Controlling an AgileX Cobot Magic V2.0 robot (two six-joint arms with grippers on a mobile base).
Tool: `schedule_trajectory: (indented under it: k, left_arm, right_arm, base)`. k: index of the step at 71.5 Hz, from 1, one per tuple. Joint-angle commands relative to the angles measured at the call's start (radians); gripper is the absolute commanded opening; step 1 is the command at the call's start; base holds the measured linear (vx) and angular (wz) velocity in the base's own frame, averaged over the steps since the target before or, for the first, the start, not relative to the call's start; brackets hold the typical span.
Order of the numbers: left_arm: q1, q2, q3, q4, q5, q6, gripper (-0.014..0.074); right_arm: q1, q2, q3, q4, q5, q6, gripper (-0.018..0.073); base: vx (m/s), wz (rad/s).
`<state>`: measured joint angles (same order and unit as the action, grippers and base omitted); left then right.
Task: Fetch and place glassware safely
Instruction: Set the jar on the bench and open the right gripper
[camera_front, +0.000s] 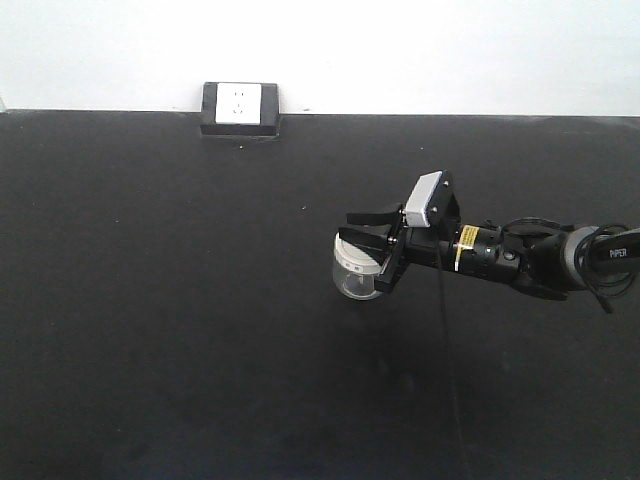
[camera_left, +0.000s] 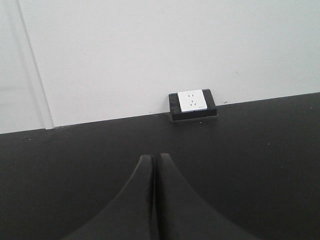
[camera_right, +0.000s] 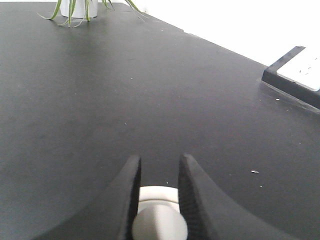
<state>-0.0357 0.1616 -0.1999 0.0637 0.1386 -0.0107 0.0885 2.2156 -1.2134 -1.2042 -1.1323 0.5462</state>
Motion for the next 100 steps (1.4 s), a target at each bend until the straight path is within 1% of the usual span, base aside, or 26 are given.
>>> schedule_trajectory:
  k: [1, 8, 12, 13, 14, 19, 25, 28, 43, 53, 62, 69, 77, 85, 90, 96, 99, 100]
  left_arm:
    - [0.001, 0.013, -0.029, -0.006, -0.070, -0.009, -0.0007]
    - [0.001, 0.013, -0.029, -0.006, -0.070, -0.009, -0.0007]
    - [0.001, 0.013, -0.029, -0.006, -0.070, -0.009, -0.0007]
    - [0.001, 0.013, -0.029, -0.006, -0.070, -0.009, -0.0007]
    - [0.001, 0.013, -0.029, -0.006, -0.070, -0.009, -0.0007]
    - [0.001, 0.013, -0.029, -0.006, -0.070, -0.009, -0.0007]
    - [0.001, 0.013, -0.029, -0.006, -0.070, -0.009, -0.0007]
    - [0.001, 0.013, -0.029, -0.006, -0.070, -0.009, -0.0007]
    - [0.001, 0.013, -0.029, -0.006, -0.070, -0.009, -0.0007]
    - [0.001, 0.013, -0.029, -0.006, -0.070, -0.009, -0.0007]
    - [0.001, 0.013, -0.029, -0.006, -0.070, -0.009, -0.0007]
    - [0.001, 0.013, -0.029, -0.006, -0.070, -0.009, -0.0007]
    - [0.001, 0.013, -0.029, -0.006, -0.070, -0.009, -0.0007]
    - [0.001, 0.013, -0.029, -0.006, -0.070, -0.009, -0.0007]
    - [0.001, 0.013, -0.029, -0.006, -0.070, -0.009, -0.0007]
    - [0.001, 0.013, -0.029, -0.006, -0.070, -0.009, -0.0007]
    - [0.001, 0.013, -0.029, -0.006, -0.070, -0.009, -0.0007]
    - [0.001, 0.013, -0.029, -0.006, -0.070, -0.009, -0.0007]
  right_arm:
    - [-0.003, -0.059, -0.024, 0.046, -0.093, -0.004, 0.0261]
    - [-0.003, -0.059, -0.024, 0.049, -0.093, -0.003, 0.0400]
    - [-0.003, -0.059, -0.024, 0.053, -0.093, -0.003, 0.0496]
    - [-0.003, -0.059, -0.024, 0.056, -0.093, -0.003, 0.0508]
    - [-0.003, -0.059, -0.024, 0.059, -0.093, -0.003, 0.0542]
    - [-0.003, -0.059, -0.024, 0.075, -0.093, -0.003, 0.0633]
    - [-0.003, -0.059, -0.024, 0.083, -0.093, -0.003, 0.0711]
    - [-0.003, -0.059, -0.024, 0.084, -0.093, -0.003, 0.0732]
    - [-0.003, -0.059, -0.024, 0.083, -0.110, -0.003, 0.0710]
    - [-0.003, -0.077, -0.023, 0.086, -0.129, 0.014, 0.0664]
    - [-0.003, -0.121, -0.022, 0.086, -0.120, 0.041, 0.0600]
    - [-0.004, -0.168, -0.022, 0.086, -0.105, 0.079, 0.0547]
    - [-0.004, -0.229, -0.022, 0.078, -0.065, 0.143, 0.0463]
    - [-0.004, -0.291, -0.022, 0.051, -0.022, 0.210, 0.0333]
    - [-0.004, -0.324, -0.022, 0.027, -0.001, 0.242, 0.0215]
    - [-0.004, -0.361, -0.022, -0.008, -0.001, 0.289, 0.0050]
    - [-0.004, -0.378, -0.022, -0.025, -0.001, 0.309, -0.0015]
    - [-0.004, -0.383, -0.022, -0.029, -0.001, 0.318, -0.0015]
  base:
    - [0.00, 0.00]
    - [0.00, 0.00]
    - [0.00, 0.00]
    - [0.00, 0.00]
    - [0.00, 0.00]
    - [0.00, 0.00]
    - [0.00, 0.00]
    - [0.00, 0.00]
    - [0.00, 0.00]
    - [0.00, 0.00]
    - [0.00, 0.00]
    - [0.00, 0.00]
    - [0.00, 0.00]
    - [0.00, 0.00]
    - [0.00, 0.00]
    - [0.00, 0.00]
    - [0.00, 0.00]
    - [0.00, 0.00]
